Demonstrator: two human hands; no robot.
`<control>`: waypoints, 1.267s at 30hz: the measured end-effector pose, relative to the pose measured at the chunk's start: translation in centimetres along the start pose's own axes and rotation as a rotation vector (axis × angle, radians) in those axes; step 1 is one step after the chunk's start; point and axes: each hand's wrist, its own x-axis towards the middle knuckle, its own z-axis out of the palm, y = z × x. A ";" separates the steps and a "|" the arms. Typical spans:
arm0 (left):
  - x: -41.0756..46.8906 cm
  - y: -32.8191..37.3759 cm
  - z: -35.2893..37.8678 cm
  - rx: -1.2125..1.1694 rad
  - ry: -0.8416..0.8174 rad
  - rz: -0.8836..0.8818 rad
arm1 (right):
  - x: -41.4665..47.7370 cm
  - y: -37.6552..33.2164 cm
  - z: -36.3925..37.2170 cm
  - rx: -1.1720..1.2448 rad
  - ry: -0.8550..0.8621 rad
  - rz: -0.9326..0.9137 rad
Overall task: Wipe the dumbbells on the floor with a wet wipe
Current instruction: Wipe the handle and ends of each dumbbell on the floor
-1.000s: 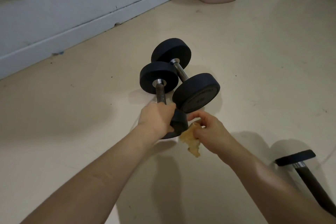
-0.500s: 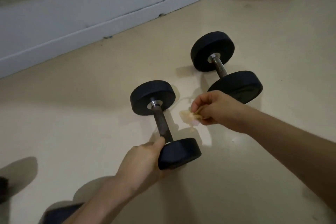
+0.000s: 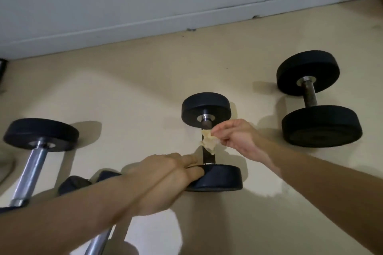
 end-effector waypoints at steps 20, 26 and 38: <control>6.2 6.7 5.2 -0.079 0.265 -0.443 | 6.6 3.6 1.0 -0.723 0.329 -0.862; 6.1 6.2 5.9 -0.087 0.297 -0.422 | 3.1 6.1 0.1 -0.659 0.024 -0.662; 6.9 6.5 6.0 -0.104 0.346 -0.426 | 4.4 4.4 -0.1 -0.764 0.004 -0.781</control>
